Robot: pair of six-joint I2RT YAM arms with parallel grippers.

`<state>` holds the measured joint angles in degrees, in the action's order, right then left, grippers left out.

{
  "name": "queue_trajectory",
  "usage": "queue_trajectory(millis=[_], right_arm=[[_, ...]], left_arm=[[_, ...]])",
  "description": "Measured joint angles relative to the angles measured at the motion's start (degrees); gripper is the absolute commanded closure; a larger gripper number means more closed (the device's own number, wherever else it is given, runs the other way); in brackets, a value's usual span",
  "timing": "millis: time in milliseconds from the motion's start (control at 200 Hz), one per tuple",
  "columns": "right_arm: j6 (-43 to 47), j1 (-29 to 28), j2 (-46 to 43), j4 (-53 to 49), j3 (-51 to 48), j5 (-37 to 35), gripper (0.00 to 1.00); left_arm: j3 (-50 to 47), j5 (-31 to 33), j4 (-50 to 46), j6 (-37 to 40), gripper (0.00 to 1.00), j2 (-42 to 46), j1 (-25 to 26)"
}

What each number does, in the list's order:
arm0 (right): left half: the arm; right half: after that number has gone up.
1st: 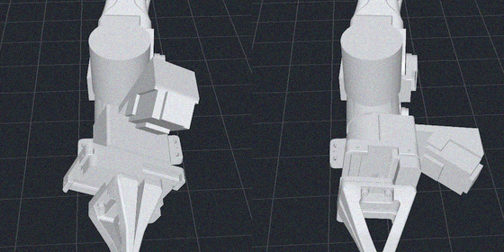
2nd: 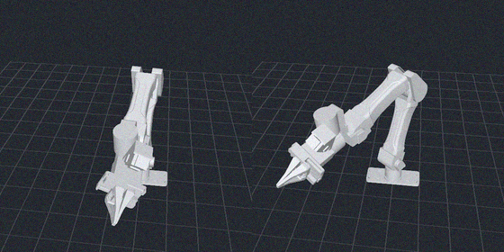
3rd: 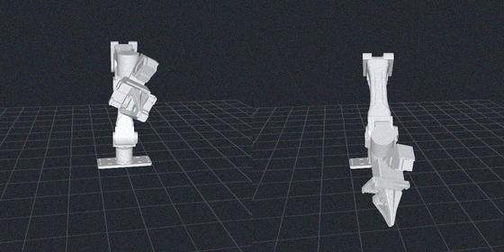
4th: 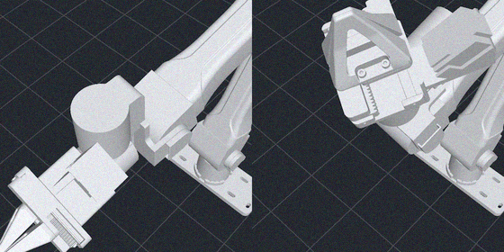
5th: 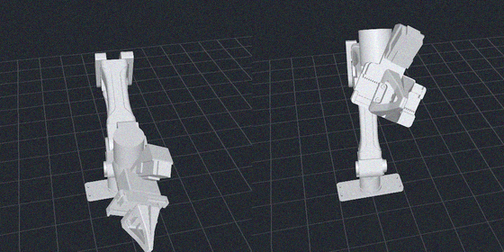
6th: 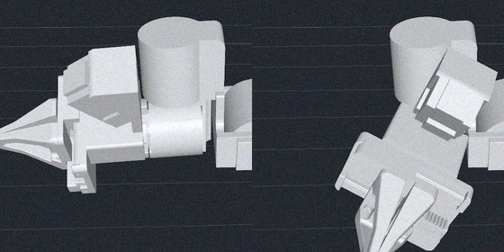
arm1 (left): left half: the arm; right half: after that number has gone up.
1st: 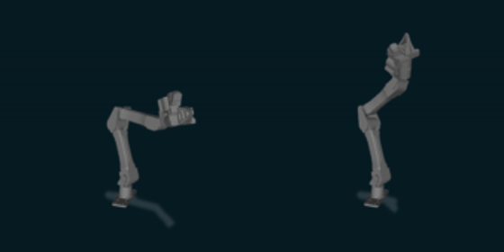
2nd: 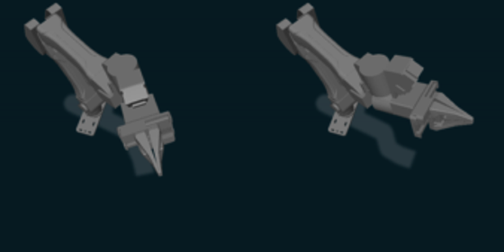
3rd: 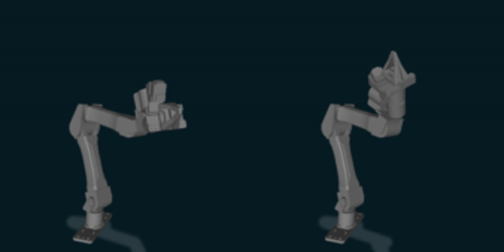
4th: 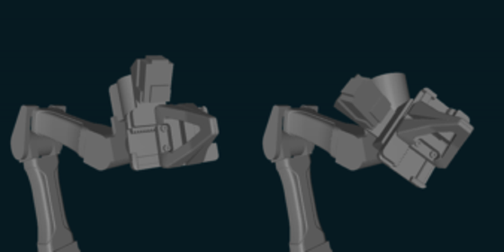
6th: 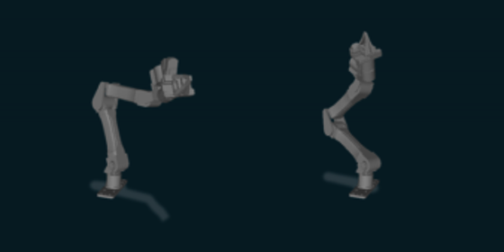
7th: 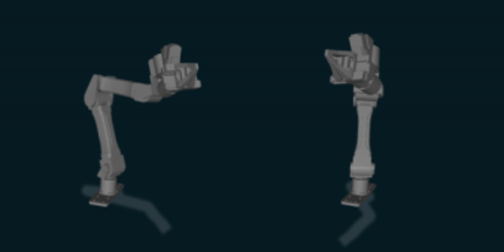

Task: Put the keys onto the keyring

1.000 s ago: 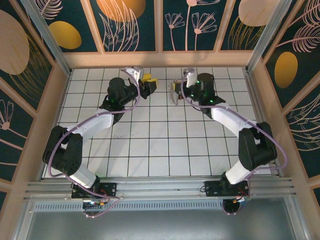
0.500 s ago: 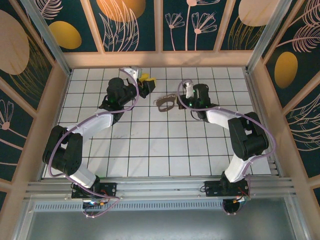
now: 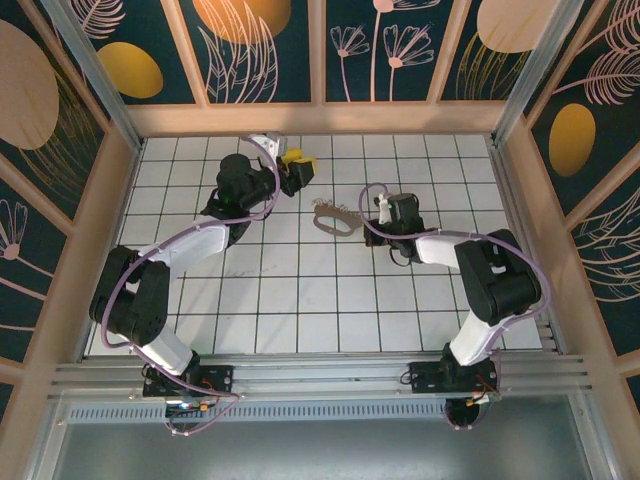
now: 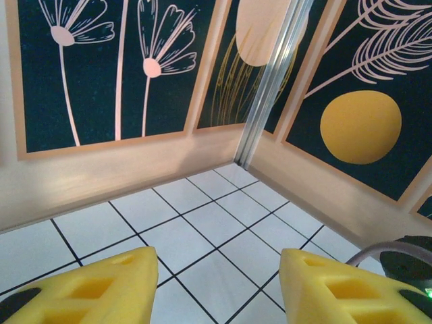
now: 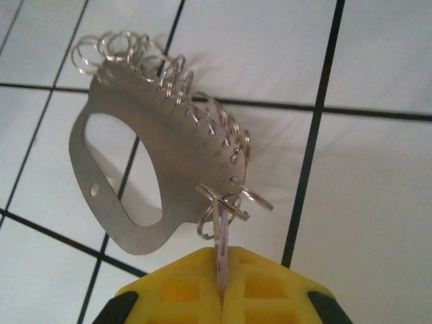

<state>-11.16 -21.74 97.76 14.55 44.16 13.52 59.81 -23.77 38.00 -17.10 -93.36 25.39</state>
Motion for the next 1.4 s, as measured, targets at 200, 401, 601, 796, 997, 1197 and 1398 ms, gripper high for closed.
queue_trajectory(millis=[200,401,601,796,997,1197,1398], right_arm=[[-0.85,-1.55,-0.87,-1.42,-2.71,0.02,0.88],[-3.28,-2.99,-13.75,-5.88,-9.79,0.04,0.39],[-5.68,-0.85,-29.92,-9.11,-10.64,-0.63,0.02],[-7.10,2.32,-34.97,-11.43,-9.38,-4.61,0.01],[-7.72,7.04,-36.76,-11.52,-6.64,-12.52,0.01],[-8.83,13.00,-35.93,-4.26,-7.82,-20.94,0.01],[-7.76,14.71,-33.29,6.38,-15.41,-26.27,0.01]], left_arm=[[0.81,-0.63,0.07,-0.17,0.48,-0.90,0.00],[1.01,-2.03,0.42,-0.68,0.39,-1.31,0.00],[1.18,-4.07,2.34,-2.78,0.01,-1.25,0.00],[0.09,-0.98,1.70,-3.15,0.01,3.06,0.00],[-7.54,10.95,0.92,-1.38,0.01,15.26,0.00],[-21.44,26.16,2.05,6.88,0.01,25.97,0.00],[-32.81,38.58,3.63,11.56,0.01,32.65,-3.96]])
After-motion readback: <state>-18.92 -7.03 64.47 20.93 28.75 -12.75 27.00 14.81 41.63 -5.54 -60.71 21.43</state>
